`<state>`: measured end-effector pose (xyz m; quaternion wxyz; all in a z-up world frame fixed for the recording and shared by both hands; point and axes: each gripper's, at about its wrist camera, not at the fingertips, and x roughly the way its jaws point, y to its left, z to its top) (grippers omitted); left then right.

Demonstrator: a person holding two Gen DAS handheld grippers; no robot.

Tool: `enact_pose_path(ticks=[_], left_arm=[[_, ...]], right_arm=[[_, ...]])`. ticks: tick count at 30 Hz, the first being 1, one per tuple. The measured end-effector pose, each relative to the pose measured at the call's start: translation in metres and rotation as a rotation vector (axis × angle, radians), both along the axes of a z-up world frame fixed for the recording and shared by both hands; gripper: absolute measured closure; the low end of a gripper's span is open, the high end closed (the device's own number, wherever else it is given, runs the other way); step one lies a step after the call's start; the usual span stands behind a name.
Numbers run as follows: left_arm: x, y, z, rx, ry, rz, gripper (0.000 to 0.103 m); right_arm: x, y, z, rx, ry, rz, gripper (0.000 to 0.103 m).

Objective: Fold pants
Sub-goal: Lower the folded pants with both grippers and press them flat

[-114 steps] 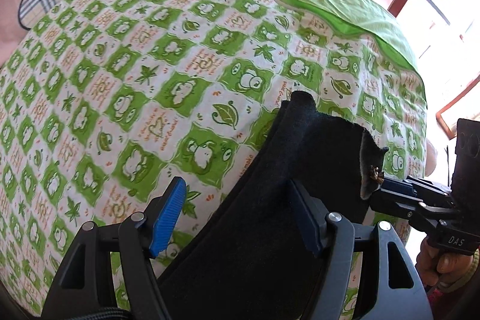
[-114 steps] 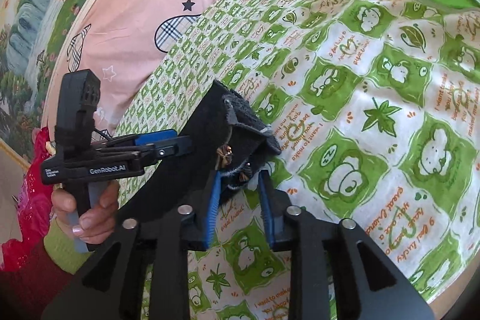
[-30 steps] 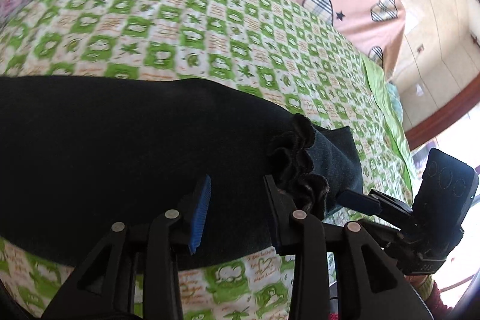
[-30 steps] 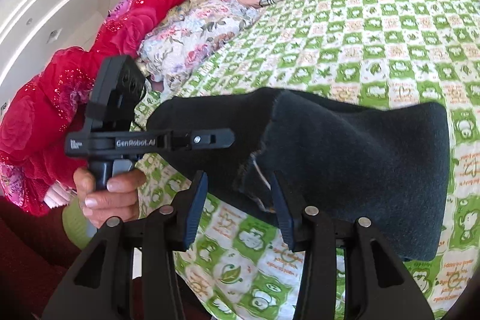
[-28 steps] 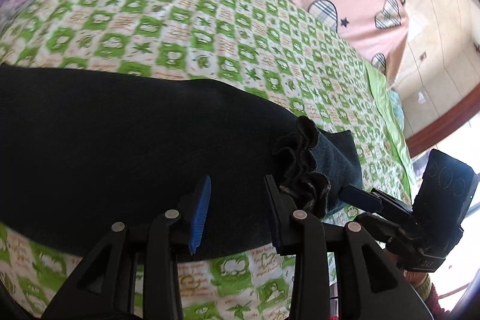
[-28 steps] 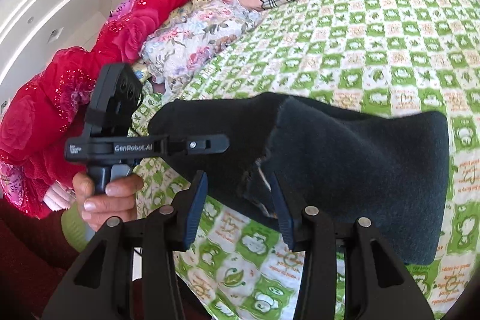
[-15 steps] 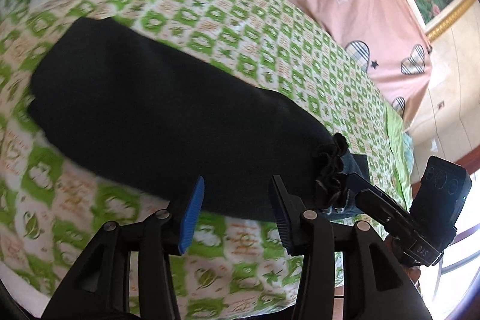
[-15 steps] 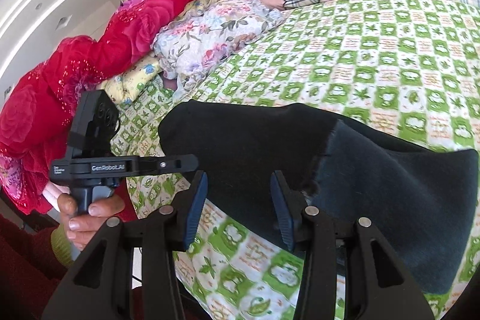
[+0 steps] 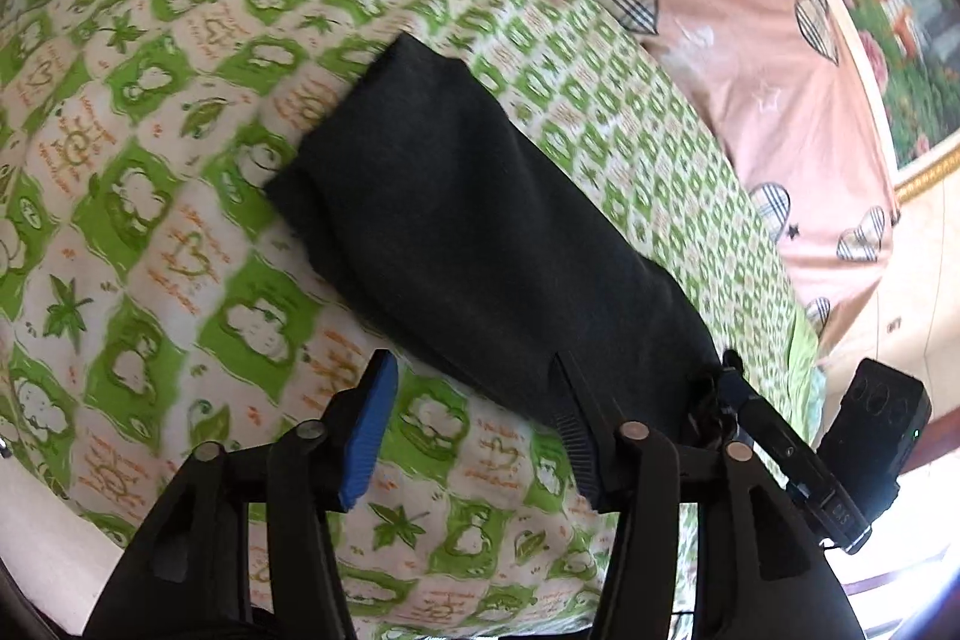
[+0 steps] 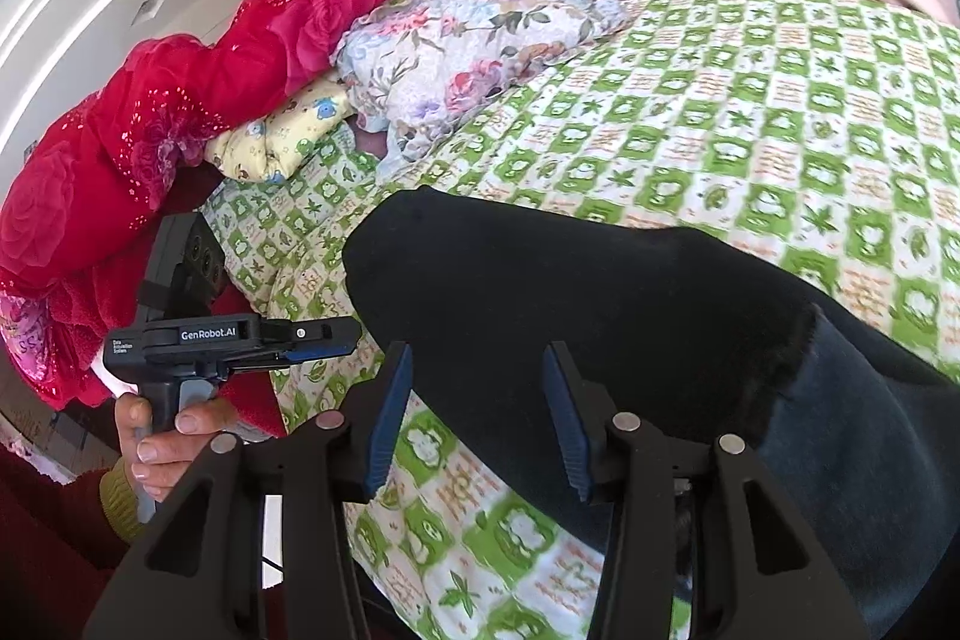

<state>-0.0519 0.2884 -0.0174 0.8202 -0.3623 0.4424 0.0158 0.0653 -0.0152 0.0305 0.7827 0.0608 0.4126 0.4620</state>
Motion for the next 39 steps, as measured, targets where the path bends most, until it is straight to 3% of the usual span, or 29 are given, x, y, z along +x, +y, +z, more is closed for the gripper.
enact_pose_path(ticks=[13,22,31,39], left_arm=[[0.015,0.032,-0.019,-0.038,0.064,0.12,0.047],[0.022,0.042,-0.035,-0.089,0.08,0.164,0.047],[0.026,0.051,-0.04,-0.143,0.065,0.204,0.047],[0.026,0.054,-0.042,-0.124,0.062,0.222,0.062]], right_arm=[[0.036,0.062,0.007,-0.056,-0.021,0.098,0.052],[0.078,0.137,0.006,-0.155,-0.064,0.255,0.052],[0.105,0.203,-0.017,-0.273,-0.079,0.418,0.052],[0.113,0.234,-0.042,-0.331,-0.048,0.527,0.052]])
